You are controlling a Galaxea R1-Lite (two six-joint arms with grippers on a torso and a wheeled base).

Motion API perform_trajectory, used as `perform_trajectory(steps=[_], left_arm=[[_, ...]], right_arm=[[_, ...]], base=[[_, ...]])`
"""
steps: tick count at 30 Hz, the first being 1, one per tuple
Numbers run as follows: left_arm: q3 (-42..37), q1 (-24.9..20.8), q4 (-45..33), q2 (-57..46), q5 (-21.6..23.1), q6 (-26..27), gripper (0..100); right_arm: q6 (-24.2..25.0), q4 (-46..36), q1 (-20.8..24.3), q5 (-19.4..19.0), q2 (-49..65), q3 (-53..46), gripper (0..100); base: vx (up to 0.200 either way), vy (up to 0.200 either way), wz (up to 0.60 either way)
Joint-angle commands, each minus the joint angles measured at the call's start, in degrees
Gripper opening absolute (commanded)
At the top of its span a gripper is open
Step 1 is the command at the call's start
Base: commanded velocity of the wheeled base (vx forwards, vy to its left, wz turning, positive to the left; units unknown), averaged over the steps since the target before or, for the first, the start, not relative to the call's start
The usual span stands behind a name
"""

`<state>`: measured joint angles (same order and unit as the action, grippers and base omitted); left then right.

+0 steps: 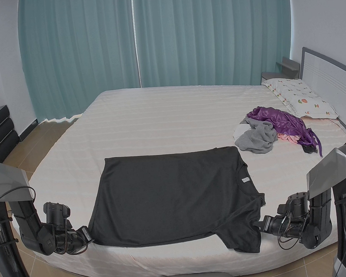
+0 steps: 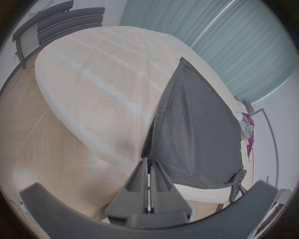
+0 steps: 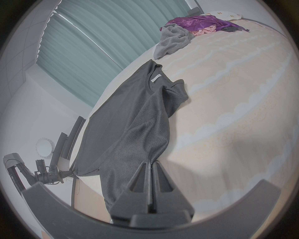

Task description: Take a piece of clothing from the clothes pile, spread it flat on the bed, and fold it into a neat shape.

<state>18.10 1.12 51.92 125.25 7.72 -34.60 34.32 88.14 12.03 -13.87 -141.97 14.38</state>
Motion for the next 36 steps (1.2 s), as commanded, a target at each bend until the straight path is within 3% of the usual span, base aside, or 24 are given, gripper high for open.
perform_trajectory(steps=[1, 12, 20, 29, 36], left_arm=[[0.0, 0.02, 0.02, 0.0, 0.02, -0.03, 0], [0.18, 0.11, 0.02, -0.53, -0.07, -0.03, 0], [-1.84, 0.81, -0.06, -5.71, -0.42, 0.41, 0], [-3.25, 0.9, -0.42, -8.26, -0.6, 1.29, 0], [-4.3, 0.9, -0.68, -9.58, -0.69, 3.31, 0]], right_arm=[[0.05, 0.1, -0.25, -0.01, 0.47, -0.5, 0], [0.66, 1.69, -4.3, -1.51, 5.3, -6.3, 0], [0.66, 1.69, -6.41, -8.01, 12.25, -12.8, 0], [0.75, 0.81, -8.08, -8.19, 13.74, -14.38, 0], [-0.3, -6.66, -8.08, -9.07, 18.75, -14.38, 0]], base=[[0.0, 0.0, 0.0], [0.0, 0.0, 0.0], [0.0, 0.0, 0.0], [0.0, 0.0, 0.0], [0.0, 0.0, 0.0]])
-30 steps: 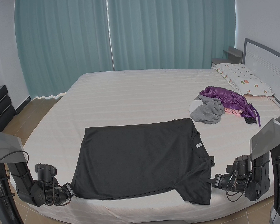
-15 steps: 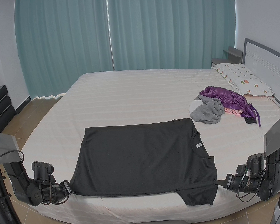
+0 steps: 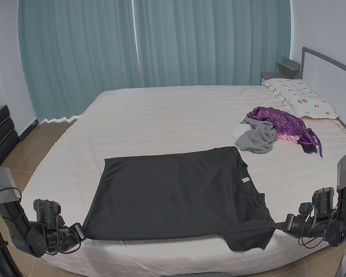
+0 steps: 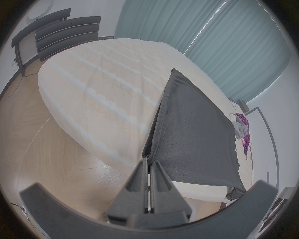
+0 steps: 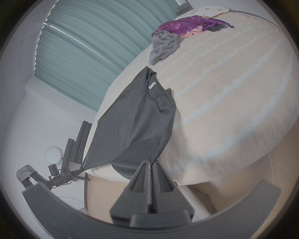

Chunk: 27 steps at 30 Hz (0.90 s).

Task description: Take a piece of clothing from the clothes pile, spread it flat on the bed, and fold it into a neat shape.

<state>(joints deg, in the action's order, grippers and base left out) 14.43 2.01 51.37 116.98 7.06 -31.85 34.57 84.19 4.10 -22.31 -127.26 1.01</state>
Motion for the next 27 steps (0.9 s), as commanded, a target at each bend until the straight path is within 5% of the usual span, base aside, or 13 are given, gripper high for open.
perform_trajectory(steps=[1, 27], left_arm=[[-0.9, 0.01, -0.13, -1.49, -0.03, 0.92, 0], [-9.86, -0.43, -0.22, -5.71, -2.75, 16.03, 0]], right_arm=[[-0.91, -4.03, -0.32, -0.98, 5.0, -1.01, 0], [-14.97, -31.63, -5.5, -1.33, 19.42, -1.01, 0]], base=[[0.0, 0.0, 0.0], [0.0, 0.0, 0.0]])
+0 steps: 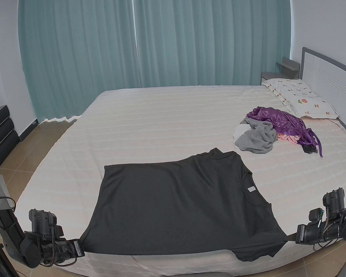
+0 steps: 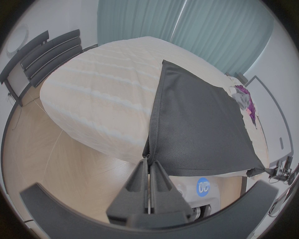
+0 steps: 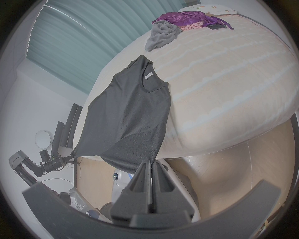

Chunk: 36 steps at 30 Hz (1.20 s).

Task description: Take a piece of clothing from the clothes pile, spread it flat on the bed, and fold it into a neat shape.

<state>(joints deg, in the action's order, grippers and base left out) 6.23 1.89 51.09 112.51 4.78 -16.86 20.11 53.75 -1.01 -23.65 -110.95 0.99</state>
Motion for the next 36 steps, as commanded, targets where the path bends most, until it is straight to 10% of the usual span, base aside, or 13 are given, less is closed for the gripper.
perform_trajectory(steps=[1, 21, 36], left_arm=[[-2.36, -0.31, -0.03, -1.94, -0.47, 2.18, 0], [-5.17, -2.07, -9.61, -10.38, -5.22, 11.76, 0], [9.85, -2.07, -9.69, -8.88, -5.39, 1.13, 0]], right_arm=[[-0.78, -1.89, -0.39, 0.01, 3.81, -0.99, 0], [-11.5, -12.62, -4.35, 0.1, 8.64, -0.99, 0], [-5.7, -12.88, -2.24, 1.15, 9.08, 8.24, 0]], base=[[0.0, 0.0, 0.0], [0.0, 0.0, 0.0], [0.0, 0.0, 0.0]])
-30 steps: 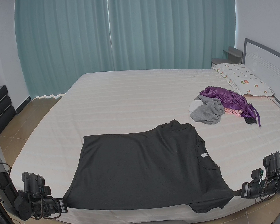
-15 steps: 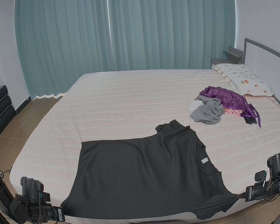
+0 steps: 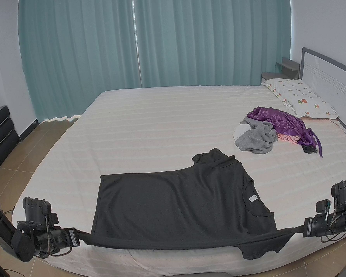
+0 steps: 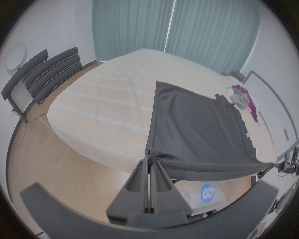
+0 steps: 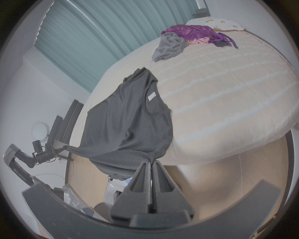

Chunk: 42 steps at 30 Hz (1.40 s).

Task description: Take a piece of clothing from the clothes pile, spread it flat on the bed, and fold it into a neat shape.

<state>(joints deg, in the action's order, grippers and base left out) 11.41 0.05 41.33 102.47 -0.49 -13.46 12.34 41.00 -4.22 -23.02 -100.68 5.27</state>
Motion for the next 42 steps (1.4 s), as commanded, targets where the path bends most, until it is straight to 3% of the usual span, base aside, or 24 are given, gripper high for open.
perform_trajectory(steps=[1, 10, 32, 42], left_arm=[[5.2, -0.22, 0.07, 1.5, -0.22, -2.27, 0], [8.45, -0.31, -0.02, 2.73, -0.22, -2.27, 0], [8.01, -1.37, -6.43, 1.06, -1.09, -2.19, 0], [13.9, -1.46, -6.52, 6.86, -1.01, -2.45, 0]], right_arm=[[2.52, -0.13, 0.97, 0.52, -1.71, 4.75, 0], [4.71, -0.22, 2.46, 2.8, -2.85, 10.47, 0], [4.63, -0.48, 5.45, 3.94, -0.04, 7.92, 0], [4.71, -0.57, 5.36, 3.94, -6.11, 13.28, 0]], base=[[0.0, 0.0, 0.0], [0.0, 0.0, 0.0], [0.0, 0.0, 0.0], [0.0, 0.0, 0.0]])
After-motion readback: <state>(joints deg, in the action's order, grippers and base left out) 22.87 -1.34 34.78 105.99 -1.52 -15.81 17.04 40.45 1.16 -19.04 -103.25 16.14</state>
